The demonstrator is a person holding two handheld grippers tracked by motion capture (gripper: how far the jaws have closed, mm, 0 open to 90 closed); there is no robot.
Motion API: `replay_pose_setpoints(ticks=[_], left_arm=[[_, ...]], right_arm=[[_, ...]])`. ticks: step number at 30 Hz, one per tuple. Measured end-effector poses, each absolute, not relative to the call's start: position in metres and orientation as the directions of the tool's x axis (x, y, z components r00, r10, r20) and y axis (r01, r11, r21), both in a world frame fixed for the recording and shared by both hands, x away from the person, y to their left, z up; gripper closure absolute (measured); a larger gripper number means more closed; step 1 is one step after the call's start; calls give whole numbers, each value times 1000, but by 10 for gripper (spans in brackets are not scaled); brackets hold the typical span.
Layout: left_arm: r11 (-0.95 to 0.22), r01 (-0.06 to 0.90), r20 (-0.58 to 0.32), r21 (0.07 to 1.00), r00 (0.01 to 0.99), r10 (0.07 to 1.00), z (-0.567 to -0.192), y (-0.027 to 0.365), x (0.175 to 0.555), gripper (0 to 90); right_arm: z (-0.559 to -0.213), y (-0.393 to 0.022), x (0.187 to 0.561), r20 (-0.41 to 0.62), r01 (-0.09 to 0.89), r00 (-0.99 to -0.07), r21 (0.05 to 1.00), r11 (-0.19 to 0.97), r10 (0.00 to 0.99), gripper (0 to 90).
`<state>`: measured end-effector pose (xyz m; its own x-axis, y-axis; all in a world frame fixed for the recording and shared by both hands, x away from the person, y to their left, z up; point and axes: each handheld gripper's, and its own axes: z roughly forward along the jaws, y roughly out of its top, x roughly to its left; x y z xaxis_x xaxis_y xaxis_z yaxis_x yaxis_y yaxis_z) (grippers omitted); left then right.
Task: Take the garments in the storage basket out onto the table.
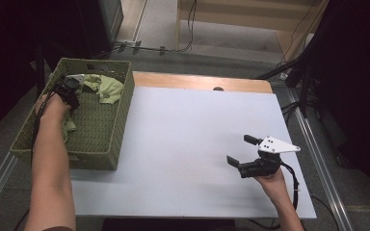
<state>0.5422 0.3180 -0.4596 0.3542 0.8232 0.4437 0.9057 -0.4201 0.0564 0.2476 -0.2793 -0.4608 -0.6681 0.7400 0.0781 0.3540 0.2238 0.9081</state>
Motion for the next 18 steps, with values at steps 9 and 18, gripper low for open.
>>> replay_pose_setpoints(ticks=[9,18], left_arm=[[-461,887,472,3,406,783,-461,317,543,680],[-501,866,445,5,447,776,-453,314,540,753]], right_arm=[[-462,-279,249,79,359,-668,905,228,740,0],[-462,-278,249,74,360,-666,903,233,743,0]])
